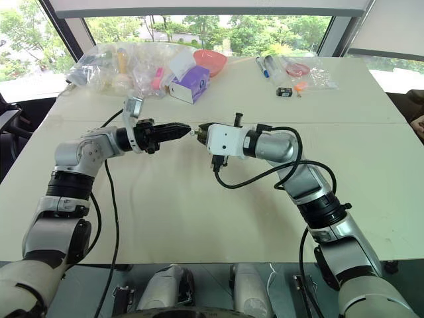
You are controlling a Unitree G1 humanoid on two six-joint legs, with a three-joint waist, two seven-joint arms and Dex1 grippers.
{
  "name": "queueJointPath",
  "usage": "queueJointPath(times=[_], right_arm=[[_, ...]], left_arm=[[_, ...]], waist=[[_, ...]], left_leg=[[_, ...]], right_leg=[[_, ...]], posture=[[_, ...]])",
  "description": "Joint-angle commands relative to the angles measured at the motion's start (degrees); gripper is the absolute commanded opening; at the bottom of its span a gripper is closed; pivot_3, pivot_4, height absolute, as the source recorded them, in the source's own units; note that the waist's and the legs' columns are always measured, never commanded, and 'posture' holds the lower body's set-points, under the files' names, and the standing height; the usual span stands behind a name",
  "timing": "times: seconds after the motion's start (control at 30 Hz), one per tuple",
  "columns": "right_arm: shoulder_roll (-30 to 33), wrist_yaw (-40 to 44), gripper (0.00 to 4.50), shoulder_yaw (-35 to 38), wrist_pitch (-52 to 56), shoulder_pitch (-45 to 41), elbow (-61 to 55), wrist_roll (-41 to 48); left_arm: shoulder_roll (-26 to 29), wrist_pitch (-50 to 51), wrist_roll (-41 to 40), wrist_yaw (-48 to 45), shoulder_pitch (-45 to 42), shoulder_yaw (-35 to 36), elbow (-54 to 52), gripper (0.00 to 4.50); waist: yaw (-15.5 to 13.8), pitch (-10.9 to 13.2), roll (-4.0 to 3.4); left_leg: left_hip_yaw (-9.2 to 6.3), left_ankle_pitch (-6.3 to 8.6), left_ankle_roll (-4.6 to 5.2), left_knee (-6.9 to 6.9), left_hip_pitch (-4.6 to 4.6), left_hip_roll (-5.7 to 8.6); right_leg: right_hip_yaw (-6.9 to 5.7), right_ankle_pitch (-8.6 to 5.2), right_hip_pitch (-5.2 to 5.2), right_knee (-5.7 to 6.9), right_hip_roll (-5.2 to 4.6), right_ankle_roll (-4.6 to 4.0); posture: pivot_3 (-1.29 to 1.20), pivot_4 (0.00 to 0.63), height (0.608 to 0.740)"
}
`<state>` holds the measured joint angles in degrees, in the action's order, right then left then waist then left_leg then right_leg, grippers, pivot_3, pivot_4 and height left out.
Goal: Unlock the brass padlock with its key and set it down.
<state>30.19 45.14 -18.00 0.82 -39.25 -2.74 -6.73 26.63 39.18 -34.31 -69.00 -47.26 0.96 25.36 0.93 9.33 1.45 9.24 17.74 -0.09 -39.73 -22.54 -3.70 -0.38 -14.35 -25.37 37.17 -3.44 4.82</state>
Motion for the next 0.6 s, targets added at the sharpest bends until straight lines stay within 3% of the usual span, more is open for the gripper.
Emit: queueJointPath(times=[0.03,0.23,0.37,0.6], right_arm=[[-0.61,-0.87,0.71,1.56,-0.34,-1.38,-2.38,-0.38],[-1.21,-0.70,0.71,1.48,-0.26,-1.26,-2.66,-0.51],[-1.45,-0.61,0.71,1.50,-0.28,-1.30,-2.76,-0.73],[-1.59,0.14,0.71,1.41,0.61,-0.75,-4.07,-0.47]], left_arm=[[0.02,-0.15,-0.39,-1.72,-1.21,0.57,-1.87,1.12],[-0.45,-1.15,1.07,-1.80,-1.10,-0.07,-1.27,1.12],[-0.84,-1.71,1.73,-2.35,-1.58,-0.14,-0.74,0.02],[-1.48,-3.99,3.91,-2.48,-2.11,-0.87,-0.64,0.02]], waist=[[0.00,0.00,0.00],[-0.06,0.00,0.00],[-0.05,0.00,0.00],[-0.07,0.00,0.00]], left_leg=[[0.00,0.00,0.00,0.00,0.00,0.00],[-0.01,0.00,0.00,-0.01,-0.01,0.00],[-0.01,0.00,0.00,-0.01,-0.01,0.00],[-0.01,0.00,0.00,-0.01,-0.01,0.00]], right_leg=[[0.00,0.00,0.00,0.00,0.00,0.00],[0.00,0.00,0.00,0.00,-0.01,0.00],[0.00,0.00,0.00,0.00,0.00,0.00],[0.00,0.00,0.00,0.00,-0.01,0.00]], posture=[[0.00,0.150,0.734],[0.00,0.150,0.734],[0.00,0.150,0.734],[0.00,0.150,0.734]])
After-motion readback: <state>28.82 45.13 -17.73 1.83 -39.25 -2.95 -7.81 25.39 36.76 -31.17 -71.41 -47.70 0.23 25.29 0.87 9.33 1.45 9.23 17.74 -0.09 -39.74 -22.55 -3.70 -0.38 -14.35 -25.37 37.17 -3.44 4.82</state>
